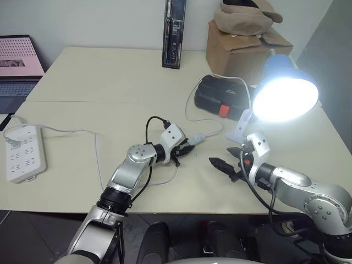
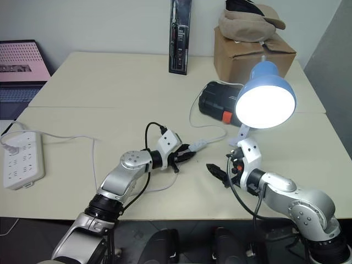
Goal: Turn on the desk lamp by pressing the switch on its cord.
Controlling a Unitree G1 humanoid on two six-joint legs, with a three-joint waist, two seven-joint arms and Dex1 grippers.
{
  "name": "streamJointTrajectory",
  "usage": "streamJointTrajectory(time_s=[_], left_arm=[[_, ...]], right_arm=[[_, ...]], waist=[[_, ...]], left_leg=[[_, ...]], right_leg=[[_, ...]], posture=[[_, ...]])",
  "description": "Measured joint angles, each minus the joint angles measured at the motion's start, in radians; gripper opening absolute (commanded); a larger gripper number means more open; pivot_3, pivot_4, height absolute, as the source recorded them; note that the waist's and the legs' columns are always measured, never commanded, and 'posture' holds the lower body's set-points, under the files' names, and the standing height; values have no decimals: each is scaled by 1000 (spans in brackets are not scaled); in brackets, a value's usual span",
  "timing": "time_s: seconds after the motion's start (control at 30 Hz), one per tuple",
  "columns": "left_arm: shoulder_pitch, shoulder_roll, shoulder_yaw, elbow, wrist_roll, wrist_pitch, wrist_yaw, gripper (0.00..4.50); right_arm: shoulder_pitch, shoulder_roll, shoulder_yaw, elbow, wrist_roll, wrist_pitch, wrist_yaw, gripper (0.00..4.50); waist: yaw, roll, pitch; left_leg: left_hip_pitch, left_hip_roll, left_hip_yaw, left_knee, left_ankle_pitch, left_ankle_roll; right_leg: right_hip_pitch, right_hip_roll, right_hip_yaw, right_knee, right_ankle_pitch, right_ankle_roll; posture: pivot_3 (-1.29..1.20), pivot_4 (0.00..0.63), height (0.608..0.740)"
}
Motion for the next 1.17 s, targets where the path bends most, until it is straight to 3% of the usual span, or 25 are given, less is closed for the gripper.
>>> streamJointTrajectory(time_s=[0.27,0.4,0.6,0.77,1.0,1.17], left_arm=[[14,27,2,1,4,-16,-49,3534],[83,69,30,-104,-10,13,-50,4445],[277,188,138,-378,-114,109,-94,4478],[543,299,330,-604,-231,212,-108,4478],[541,381,518,-618,-325,250,-118,4478],[531,427,533,-612,-355,271,-157,4478]], right_arm=[[0,-11,24,-3,-141,-38,96,4500],[-3,-41,55,19,-255,-104,185,4500],[2,-84,50,94,-379,-275,346,4500],[41,-135,-50,197,-433,-476,541,4500],[88,-163,-161,303,-461,-637,705,4500],[121,-171,-193,335,-488,-700,769,4500]], waist=[[0,0,0],[-2,0,0],[-3,0,0],[0,0,1],[13,1,1],[11,1,1]], left_leg=[[0,0,0,0,0,0],[0,0,0,0,0,0],[0,1,0,0,0,0],[1,1,0,0,0,0],[2,0,-1,2,0,0],[2,1,0,0,0,0]], right_leg=[[0,0,0,0,0,0],[0,0,0,0,0,0],[-1,0,0,0,0,0],[-1,-1,0,0,0,0],[1,-2,-2,0,-2,-5],[1,-2,-2,0,-2,-3]], posture=[[0,150,740],[0,150,740],[0,150,740],[0,150,740],[0,150,740],[0,150,740]])
